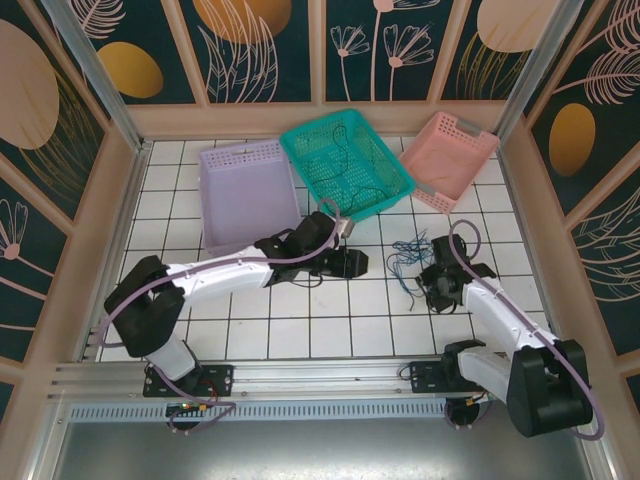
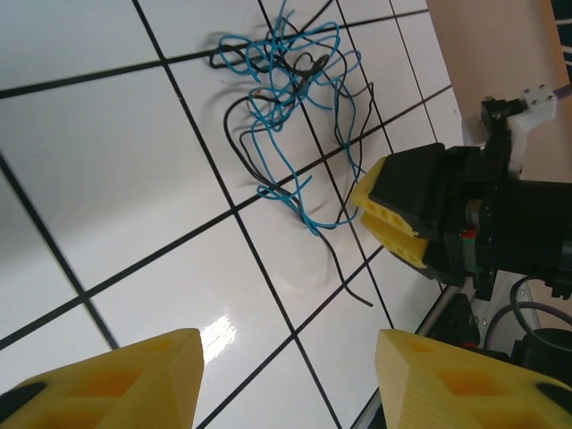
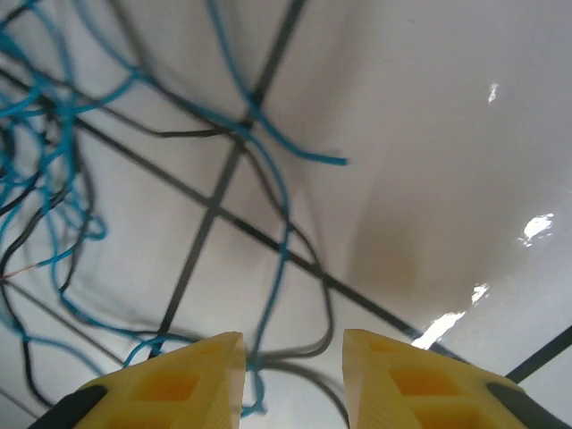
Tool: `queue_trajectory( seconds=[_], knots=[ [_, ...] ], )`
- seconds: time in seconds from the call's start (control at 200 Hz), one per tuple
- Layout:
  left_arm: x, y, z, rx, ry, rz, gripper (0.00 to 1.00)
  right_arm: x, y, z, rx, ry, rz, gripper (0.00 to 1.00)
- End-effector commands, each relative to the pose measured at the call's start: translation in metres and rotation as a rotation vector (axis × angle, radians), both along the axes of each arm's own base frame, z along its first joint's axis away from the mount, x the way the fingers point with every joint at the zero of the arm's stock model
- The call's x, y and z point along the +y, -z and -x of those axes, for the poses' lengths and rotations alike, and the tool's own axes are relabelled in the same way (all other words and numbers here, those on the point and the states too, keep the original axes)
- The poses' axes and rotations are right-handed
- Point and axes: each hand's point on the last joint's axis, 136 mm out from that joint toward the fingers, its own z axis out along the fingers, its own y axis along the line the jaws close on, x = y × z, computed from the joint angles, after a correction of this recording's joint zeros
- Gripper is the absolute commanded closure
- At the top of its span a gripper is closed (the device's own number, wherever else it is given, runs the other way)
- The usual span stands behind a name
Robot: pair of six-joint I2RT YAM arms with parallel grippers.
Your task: Untangle the cables
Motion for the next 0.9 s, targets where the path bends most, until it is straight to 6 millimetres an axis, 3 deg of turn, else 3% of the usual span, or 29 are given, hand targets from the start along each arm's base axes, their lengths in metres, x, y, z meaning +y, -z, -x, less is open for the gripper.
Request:
queue_trajectory(
  seconds=[0.0, 0.045, 0.1, 0.25, 0.385, 0.561, 0.711, 0.896],
  knots=[
    [-0.022, -0.011, -0.003, -0.013, 0.039, 0.063, 0.44, 0.006, 0.001, -0.018, -0.049, 0.044, -0.072, 0.73],
    [-0.025, -0.013, -0.004, -0.016, 0.041, 0.07, 0.43, 0.007, 0.003, -0.022, -0.051, 0.042, -0.075, 0.78],
    [-0.03, 0.002, -0.006, 0.005, 0.045, 0.046, 0.42, 0.008, 0.004, -0.024, -0.054, 0.038, -0.074, 0.82],
    [-0.045, 0.003, -0.01, 0.005, 0.05, 0.049, 0.37, 0.007, -0.007, -0.028, -0.089, 0.009, -0.057, 1.0],
    [-0.055, 0.004, -0.021, 0.017, 0.016, 0.055, 0.33, 0.01, -0.026, -0.027, -0.129, -0.067, -0.033, 1.0],
    [-0.065, 0.009, -0.034, 0.068, -0.047, 0.055, 0.27, 0.021, -0.083, -0.035, -0.257, -0.231, 0.042, 1.0],
    [-0.072, 0.011, -0.039, 0.082, -0.061, 0.057, 0.28, 0.024, -0.135, -0.039, -0.356, -0.299, 0.096, 1.0],
    [-0.057, 0.013, -0.044, 0.049, -0.12, 0.024, 0.32, 0.032, -0.203, -0.056, -0.526, -0.336, 0.096, 1.0]
  ],
)
